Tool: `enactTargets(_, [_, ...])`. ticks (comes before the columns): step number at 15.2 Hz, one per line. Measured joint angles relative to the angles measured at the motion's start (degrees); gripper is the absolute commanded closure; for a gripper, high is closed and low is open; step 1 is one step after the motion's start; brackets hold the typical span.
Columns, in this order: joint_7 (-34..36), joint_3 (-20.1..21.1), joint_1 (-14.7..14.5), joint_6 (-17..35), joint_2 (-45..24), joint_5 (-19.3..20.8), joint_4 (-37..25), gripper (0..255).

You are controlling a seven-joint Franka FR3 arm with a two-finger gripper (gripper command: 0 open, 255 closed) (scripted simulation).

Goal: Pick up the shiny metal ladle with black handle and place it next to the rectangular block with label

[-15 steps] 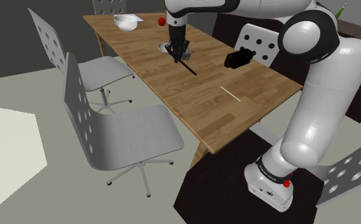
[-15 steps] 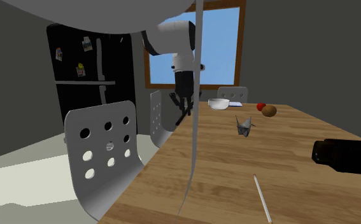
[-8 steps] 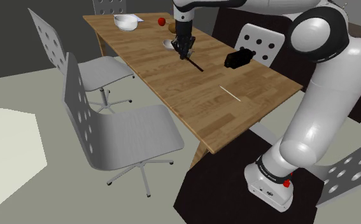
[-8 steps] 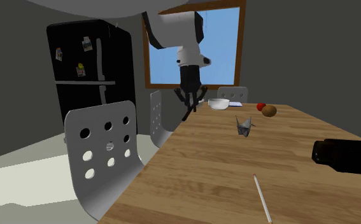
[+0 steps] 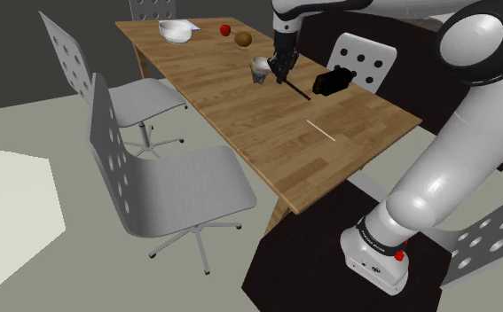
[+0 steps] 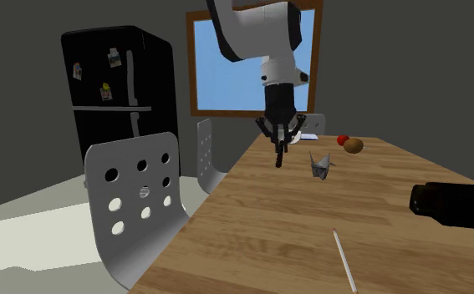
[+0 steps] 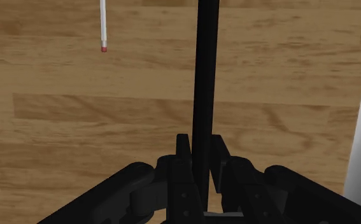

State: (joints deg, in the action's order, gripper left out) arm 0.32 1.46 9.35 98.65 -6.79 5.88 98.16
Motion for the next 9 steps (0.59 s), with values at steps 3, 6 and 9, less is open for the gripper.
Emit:
enactTargets(3, [-3.72,-1.76,2.12,0.79,2.77,0.23,3.21,255])
enactTargets(6, [-7.04,-3.44,3.97,2.50,5.26,0.58,7.00,255])
enactTargets(9, [-11.18,-5.56,6.14,2.76,7.09,1.08,8.64,255])
